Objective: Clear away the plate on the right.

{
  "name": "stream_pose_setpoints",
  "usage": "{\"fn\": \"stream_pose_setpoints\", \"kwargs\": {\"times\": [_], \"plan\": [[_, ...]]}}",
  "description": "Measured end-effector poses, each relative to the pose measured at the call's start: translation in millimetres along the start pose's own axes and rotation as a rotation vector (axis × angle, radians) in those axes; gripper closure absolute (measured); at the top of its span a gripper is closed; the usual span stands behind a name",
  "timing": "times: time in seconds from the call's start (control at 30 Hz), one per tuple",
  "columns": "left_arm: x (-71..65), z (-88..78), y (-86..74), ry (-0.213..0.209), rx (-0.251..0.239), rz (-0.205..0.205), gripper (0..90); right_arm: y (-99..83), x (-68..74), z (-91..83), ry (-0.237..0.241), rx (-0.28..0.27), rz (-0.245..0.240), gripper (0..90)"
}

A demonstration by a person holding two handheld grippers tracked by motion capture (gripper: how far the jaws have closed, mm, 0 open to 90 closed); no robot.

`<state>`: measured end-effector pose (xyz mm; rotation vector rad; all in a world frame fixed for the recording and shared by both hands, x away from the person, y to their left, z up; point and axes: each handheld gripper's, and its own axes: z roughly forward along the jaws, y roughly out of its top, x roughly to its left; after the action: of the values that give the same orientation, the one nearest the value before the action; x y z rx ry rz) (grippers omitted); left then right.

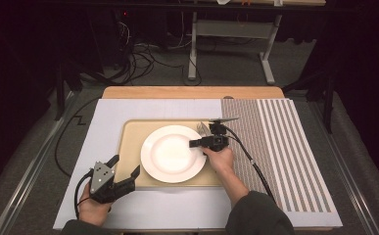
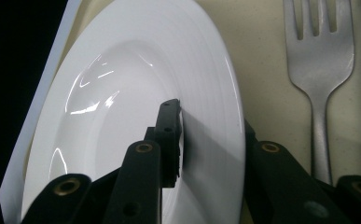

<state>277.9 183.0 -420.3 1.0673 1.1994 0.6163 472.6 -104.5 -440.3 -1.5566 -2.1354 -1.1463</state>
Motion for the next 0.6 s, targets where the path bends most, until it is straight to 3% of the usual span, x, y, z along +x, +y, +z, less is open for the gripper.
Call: {"fn": "stream_pose_setpoints", "kwargs": {"times": [0.6], "plan": [[-0.1, -0.1, -0.1, 0.002, 0.0, -0.001, 22.7, -1.6, -11.8, -18.9, 0.037, -0.059, 0.011, 63.3]]}}
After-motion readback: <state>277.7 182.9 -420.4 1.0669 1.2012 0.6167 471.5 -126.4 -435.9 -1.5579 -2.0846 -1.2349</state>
